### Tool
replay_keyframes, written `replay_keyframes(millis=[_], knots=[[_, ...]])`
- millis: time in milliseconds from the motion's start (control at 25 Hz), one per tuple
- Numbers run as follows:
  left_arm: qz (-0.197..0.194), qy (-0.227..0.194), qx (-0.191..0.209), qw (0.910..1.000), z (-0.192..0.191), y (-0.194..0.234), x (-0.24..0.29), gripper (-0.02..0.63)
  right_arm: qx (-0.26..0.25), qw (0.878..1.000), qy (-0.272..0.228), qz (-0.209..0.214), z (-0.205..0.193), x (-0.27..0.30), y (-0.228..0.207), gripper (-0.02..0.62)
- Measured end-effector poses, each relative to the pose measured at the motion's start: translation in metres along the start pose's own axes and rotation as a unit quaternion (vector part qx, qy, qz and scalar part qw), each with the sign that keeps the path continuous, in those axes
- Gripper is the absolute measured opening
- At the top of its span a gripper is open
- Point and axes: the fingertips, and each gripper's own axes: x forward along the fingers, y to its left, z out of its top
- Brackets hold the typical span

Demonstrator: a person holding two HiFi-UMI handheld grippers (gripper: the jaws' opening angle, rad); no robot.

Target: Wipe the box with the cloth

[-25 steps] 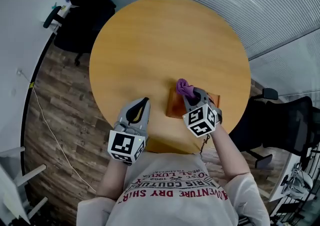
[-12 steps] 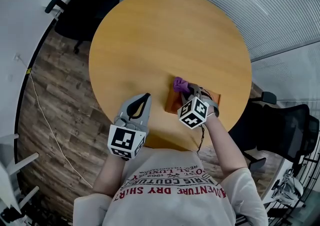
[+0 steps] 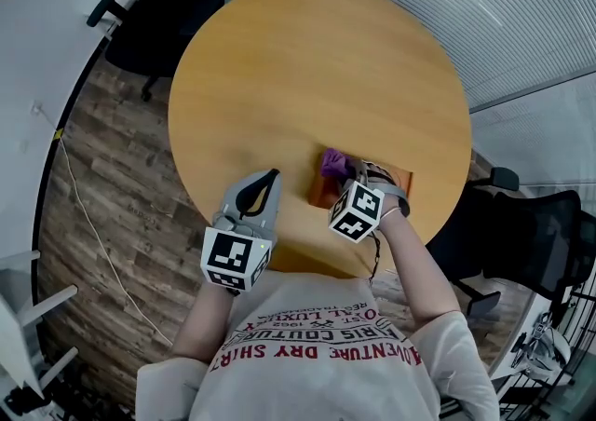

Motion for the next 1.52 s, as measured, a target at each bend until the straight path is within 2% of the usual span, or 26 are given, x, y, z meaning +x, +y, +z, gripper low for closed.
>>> replay_keyframes(millis=[400,680,920,1040,1280,1520], knots=[[0.000,0.003,0.004,1.0000,0.000,-0.001,-0.004,0.009,0.020,0.998,0.017,0.050,-0.004,-0.013,0.029,0.074],[-0.006,0.005,0.006,0.9999,-0.006,-0.007,-0.013,0.009,0.003,0.998,0.028,0.056,-0.006,-0.024,0.046,0.074],[-0.010,0.010,0.004,0.9999,-0.012,-0.009,-0.021,0.009,-0.003,0.996,0.025,0.083,-0.003,-0.035,0.074,0.074],[-0.016,0.011,0.001,0.9998,-0.010,-0.011,-0.022,0.009,0.001,0.994,0.027,0.108,-0.002,-0.041,0.088,0.074],[-0.020,0.006,0.002,0.9998,0.000,-0.020,-0.021,0.009,0.012,0.982,0.024,0.187,-0.009,-0.059,0.122,0.074],[-0.017,0.004,0.002,0.9999,0.004,-0.036,-0.014,0.009,0.033,0.984,0.008,0.174,-0.030,-0.068,0.106,0.074]])
